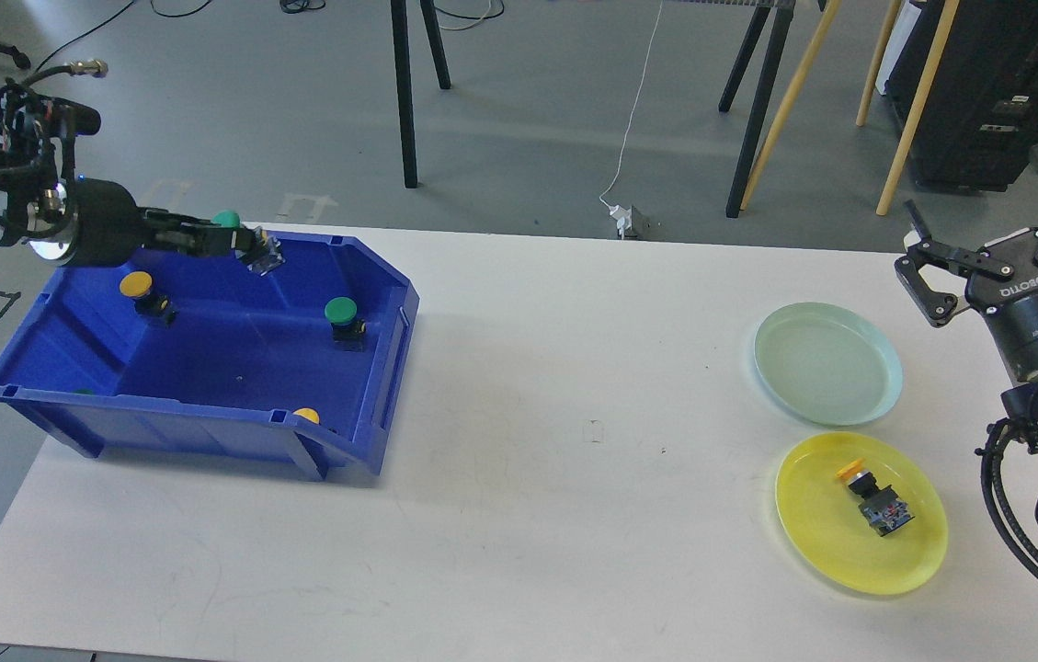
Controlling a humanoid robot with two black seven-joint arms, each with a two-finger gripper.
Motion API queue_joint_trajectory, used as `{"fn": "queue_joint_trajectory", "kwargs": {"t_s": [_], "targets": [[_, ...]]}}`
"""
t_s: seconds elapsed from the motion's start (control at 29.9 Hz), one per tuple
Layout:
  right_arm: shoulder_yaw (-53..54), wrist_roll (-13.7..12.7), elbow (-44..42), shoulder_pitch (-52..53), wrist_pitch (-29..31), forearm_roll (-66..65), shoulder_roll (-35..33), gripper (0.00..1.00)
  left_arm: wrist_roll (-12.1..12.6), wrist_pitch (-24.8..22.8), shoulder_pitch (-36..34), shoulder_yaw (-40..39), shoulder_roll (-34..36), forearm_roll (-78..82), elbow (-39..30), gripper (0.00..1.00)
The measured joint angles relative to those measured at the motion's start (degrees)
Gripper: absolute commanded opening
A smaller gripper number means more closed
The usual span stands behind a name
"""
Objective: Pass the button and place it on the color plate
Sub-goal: 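Lift the green button and carry it toward the right gripper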
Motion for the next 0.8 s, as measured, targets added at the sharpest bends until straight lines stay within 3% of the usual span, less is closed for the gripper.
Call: {"fn": "queue_joint_trajectory", "kwargs": {"t_s": [0.13,0.27,0.4,0.53,0.8], "targets": [[-0.2,-0.1,0.0,0.4,-3.2,-11.8,-0.1,1.0,0.0,0.0,2.7,-9.5,2.1,-21.9,-10.6,0.02],[-0.9,-0.1,0.0,1.6,-4.1,-22.6,0.0,1.0,0.0,0.0,5.6,-12.6,-5.6,-39.8,-13.0,0.02],[-5.1,0.1,0.0,5.5,-4.3,-30.2,0.4,1.0,0.0,0.0,6.0,-12.8,-16.5,-43.5,-10.7,0.02],[-15.7,0.3,-0.2,14.8,-4.5,-31.3,1.3,1.0,0.0,0.0,6.1,-12.2,-25.9,-43.3,-5.6,0.03],[-26.4,0.4,-2.5,25.0,-4.7,-28.1,4.9,1.0,0.0,0.0,5.6,-7.6,-32.2,-41.7,0.4,0.03]]}}
